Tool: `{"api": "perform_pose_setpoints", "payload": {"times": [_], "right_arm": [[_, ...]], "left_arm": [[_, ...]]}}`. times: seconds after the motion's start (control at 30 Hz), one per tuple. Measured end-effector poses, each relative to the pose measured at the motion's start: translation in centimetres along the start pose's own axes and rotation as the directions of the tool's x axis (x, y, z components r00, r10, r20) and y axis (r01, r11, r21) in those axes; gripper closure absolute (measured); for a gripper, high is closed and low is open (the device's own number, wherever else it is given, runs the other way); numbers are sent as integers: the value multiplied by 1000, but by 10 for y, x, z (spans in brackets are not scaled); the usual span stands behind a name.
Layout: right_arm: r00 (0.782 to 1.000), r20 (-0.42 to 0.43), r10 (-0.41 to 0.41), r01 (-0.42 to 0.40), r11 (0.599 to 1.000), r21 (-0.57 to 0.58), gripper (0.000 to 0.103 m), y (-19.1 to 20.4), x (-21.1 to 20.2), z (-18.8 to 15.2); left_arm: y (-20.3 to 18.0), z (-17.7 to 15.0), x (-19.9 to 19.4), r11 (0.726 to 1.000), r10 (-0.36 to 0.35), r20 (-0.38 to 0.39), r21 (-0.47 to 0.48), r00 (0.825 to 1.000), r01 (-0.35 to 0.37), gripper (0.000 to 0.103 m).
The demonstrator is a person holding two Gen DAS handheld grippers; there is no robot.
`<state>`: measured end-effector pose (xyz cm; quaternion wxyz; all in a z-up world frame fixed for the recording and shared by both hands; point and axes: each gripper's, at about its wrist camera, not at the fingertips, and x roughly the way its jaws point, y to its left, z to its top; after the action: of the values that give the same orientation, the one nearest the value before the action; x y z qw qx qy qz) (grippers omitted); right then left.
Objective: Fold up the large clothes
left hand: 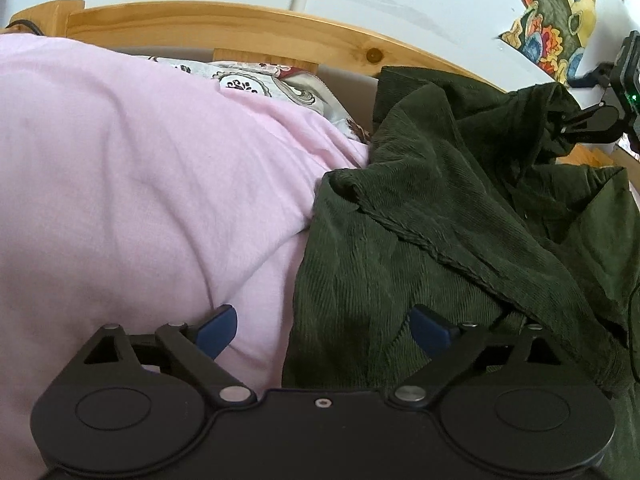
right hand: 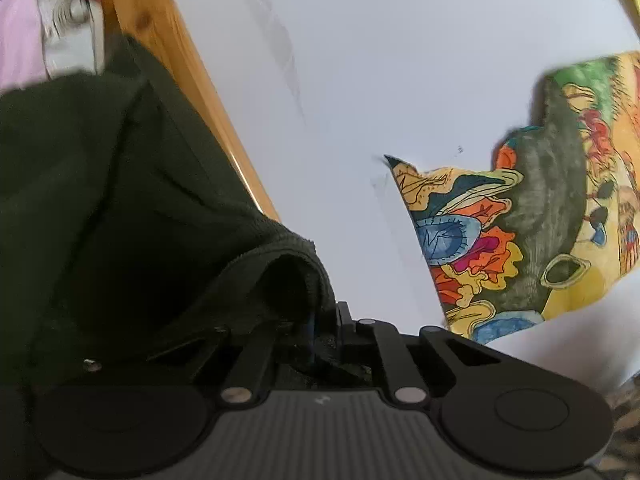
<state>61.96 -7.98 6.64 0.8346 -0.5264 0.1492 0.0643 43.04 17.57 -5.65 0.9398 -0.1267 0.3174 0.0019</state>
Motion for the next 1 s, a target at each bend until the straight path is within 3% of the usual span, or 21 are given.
{"api": "perform_pose_setpoints", "payload": {"times": [0.23, 0.43, 0.63, 0.77, 0.87, 0.9, 1.0], "right_arm": [[980, 176, -88, 73, 993, 88, 97, 21, -136, -26], [972, 219, -82, 61, 993, 103, 97, 99, -235, -63], [984, 175, 16, -44, 987, 158, 97, 190, -257, -88], [987, 132, 88, -112, 977, 184, 96, 211, -255, -103], [986, 118, 119, -145, 959, 243, 85, 197, -264, -117], [985, 113, 129, -156, 946, 284, 71, 187, -266, -123], [984, 108, 144, -180, 838, 516, 46, 136, -264, -143]], "left_arm": [[1, 4, -9, 999, -30, 23, -16, 999, 30, 11], [4, 13, -23, 986, -135, 50, -97, 990, 139, 13], [12, 15, -36, 935, -270, 103, -211, 957, 286, 13], [8, 14, -41, 940, -261, 119, -194, 958, 281, 12], [3, 12, -39, 955, -236, 118, -157, 964, 253, 12], [3, 11, -38, 956, -233, 116, -152, 965, 250, 13], [2, 9, -33, 957, -232, 114, -150, 966, 248, 13]]}}
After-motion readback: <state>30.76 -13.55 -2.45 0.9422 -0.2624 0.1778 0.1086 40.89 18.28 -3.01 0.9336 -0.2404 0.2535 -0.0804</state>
